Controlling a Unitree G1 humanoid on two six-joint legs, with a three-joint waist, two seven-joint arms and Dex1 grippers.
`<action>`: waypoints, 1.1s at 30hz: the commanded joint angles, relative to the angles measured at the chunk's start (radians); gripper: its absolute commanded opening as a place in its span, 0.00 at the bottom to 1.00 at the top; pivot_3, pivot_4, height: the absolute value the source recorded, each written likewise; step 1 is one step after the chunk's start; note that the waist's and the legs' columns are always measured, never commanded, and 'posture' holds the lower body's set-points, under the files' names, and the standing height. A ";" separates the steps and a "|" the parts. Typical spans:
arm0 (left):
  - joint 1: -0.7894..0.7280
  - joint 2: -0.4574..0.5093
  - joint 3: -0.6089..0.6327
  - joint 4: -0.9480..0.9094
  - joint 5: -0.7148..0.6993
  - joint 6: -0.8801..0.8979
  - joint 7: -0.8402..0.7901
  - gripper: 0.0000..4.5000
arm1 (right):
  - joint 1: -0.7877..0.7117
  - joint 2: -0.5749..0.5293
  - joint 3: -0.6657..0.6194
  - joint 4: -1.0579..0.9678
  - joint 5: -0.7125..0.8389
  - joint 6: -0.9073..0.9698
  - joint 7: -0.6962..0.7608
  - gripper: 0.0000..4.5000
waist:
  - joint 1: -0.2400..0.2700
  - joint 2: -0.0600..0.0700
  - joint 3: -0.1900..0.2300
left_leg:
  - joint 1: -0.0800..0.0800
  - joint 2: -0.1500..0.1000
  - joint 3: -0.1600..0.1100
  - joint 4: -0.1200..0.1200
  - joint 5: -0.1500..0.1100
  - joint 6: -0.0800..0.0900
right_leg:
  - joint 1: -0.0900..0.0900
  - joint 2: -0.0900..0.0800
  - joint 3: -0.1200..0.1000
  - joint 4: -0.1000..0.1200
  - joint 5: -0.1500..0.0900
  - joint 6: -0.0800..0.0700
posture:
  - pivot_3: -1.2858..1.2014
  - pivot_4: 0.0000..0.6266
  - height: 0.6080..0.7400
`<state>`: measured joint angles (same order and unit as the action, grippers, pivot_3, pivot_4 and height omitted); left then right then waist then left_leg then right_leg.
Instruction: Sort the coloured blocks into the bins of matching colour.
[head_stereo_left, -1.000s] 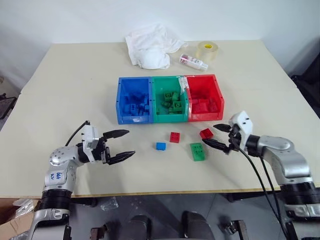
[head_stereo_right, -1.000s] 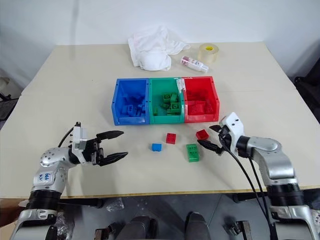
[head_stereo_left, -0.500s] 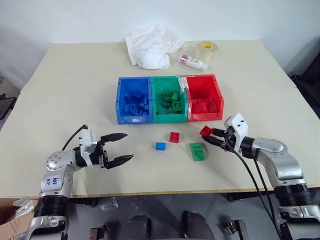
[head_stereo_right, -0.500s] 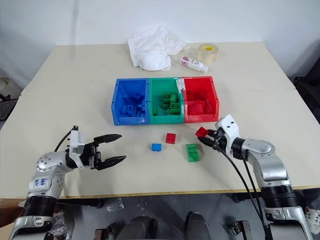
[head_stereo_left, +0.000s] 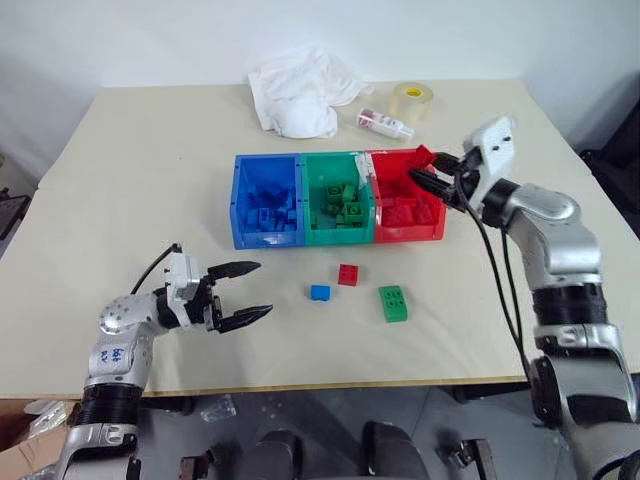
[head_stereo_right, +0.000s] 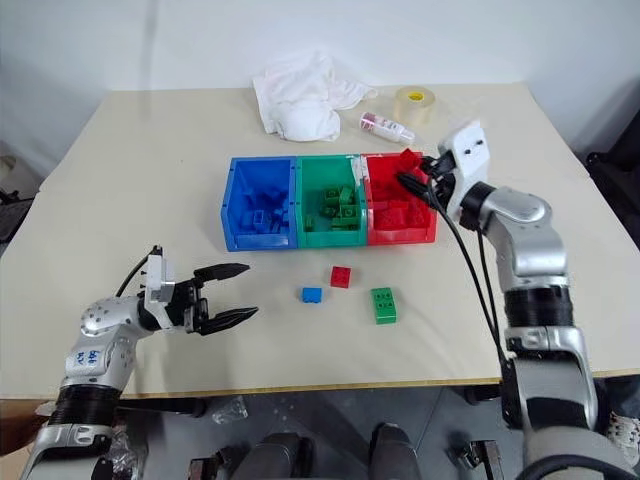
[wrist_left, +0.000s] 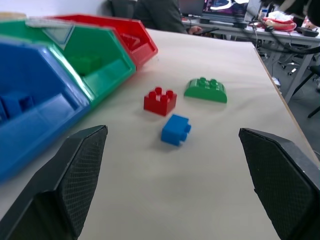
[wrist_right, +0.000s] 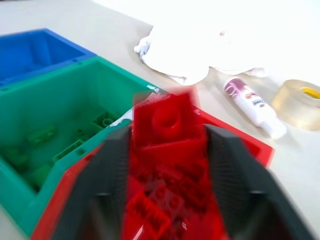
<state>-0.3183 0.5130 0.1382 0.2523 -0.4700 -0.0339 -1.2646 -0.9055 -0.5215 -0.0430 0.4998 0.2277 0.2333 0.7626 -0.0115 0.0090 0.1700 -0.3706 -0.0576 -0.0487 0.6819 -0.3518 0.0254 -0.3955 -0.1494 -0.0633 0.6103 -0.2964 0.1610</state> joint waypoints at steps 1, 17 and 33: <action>-0.016 -0.004 0.003 0.007 -0.008 -0.018 -0.006 1.00 | -0.057 0.005 -0.005 0.092 -0.027 -0.105 0.014 0.79 | -0.002 0.000 0.000 | 0.000 0.000 0.000 0.000 0.000 0.000 | 0.000 0.000 0.000 0.000 0.000 0.000 | 0.52 0.24 1.00; -0.059 -0.017 -0.007 0.081 -0.001 -0.035 -0.033 1.00 | 0.457 -0.231 -0.108 -0.535 0.181 0.095 0.316 1.00 | 0.006 0.000 0.000 | -0.001 -0.001 -0.002 0.001 0.000 0.000 | 0.001 0.000 -0.001 0.000 0.000 0.000 | 0.52 0.24 1.00; -0.085 -0.023 -0.021 0.119 0.004 -0.044 -0.064 1.00 | 0.954 -0.451 -0.365 -0.782 0.299 0.179 0.462 1.00 | 0.032 -0.001 0.001 | 0.001 0.002 0.004 0.002 0.000 0.000 | 0.003 0.000 0.000 -0.004 0.000 0.000 | 0.52 0.24 1.00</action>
<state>-0.3897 0.4890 0.1168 0.3749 -0.4647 -0.0671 -1.3235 0.0755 -0.9721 -0.4279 -0.2387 0.5021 0.4035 1.2376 0.0204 0.0079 0.1707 -0.3694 -0.0560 -0.0448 0.6843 -0.3519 0.0258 -0.3922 -0.1494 -0.0630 0.6066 -0.2962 0.1614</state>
